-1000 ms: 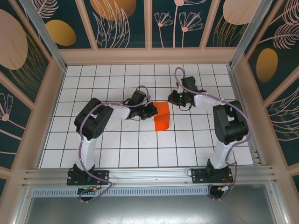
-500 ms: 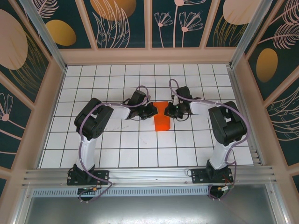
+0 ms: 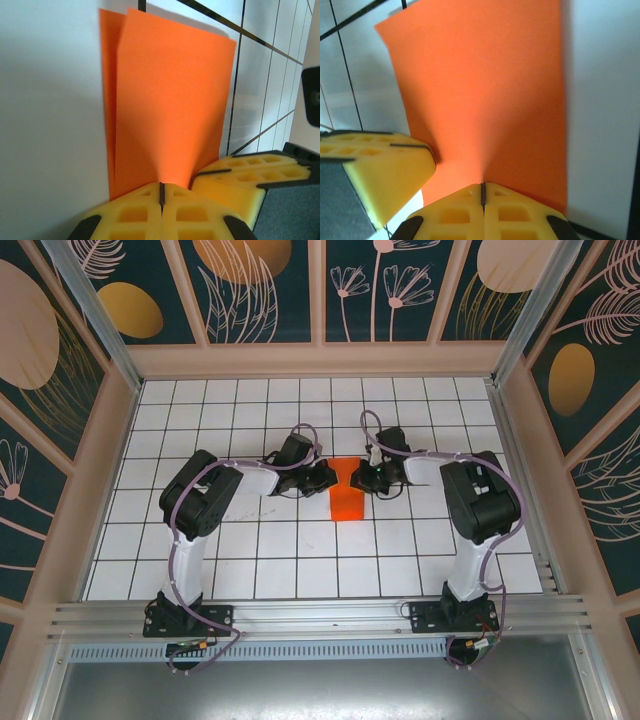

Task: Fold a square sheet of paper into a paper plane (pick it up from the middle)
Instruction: Fold a square sheet of paper at the center of the table.

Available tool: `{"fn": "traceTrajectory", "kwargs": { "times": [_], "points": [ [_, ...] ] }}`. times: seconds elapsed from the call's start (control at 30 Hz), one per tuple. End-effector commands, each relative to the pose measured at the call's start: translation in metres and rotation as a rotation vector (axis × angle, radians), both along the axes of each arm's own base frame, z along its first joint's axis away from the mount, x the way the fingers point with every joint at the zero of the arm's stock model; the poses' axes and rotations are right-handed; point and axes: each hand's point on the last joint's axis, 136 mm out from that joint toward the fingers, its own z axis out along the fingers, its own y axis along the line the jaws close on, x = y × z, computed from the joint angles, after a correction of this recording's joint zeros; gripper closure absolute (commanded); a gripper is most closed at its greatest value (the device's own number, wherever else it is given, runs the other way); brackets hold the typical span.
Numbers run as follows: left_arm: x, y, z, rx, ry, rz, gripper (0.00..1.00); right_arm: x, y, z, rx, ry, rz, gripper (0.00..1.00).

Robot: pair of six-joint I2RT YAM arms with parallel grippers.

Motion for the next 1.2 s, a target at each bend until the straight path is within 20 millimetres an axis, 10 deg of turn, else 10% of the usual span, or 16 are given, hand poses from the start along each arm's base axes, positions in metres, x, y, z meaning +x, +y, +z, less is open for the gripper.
{"fn": "traceTrajectory", "kwargs": {
  "times": [0.0, 0.17, 0.47, 0.73, 1.17],
  "points": [
    [-0.064, 0.070, -0.113, 0.355, 0.288, 0.039, 1.00, -0.036, -0.024, -0.014, -0.034, 0.087, 0.024, 1.00],
    [-0.063, 0.069, -0.113, 0.357, 0.281, 0.033, 1.00, -0.045, -0.043, -0.002, -0.049, 0.066, 0.036, 1.00],
    [-0.057, 0.067, -0.107, 0.362, 0.261, 0.026, 1.00, -0.014, -0.004, 0.042, 0.090, -0.049, 0.011, 1.00],
    [-0.055, 0.066, -0.105, 0.356, 0.255, 0.036, 1.00, -0.029, 0.019, 0.022, 0.102, 0.015, 0.060, 1.00],
    [-0.053, 0.070, -0.108, 0.368, 0.258, 0.075, 1.00, -0.085, -0.012, -0.021, -0.016, 0.160, 0.084, 1.00]
  ]
}}
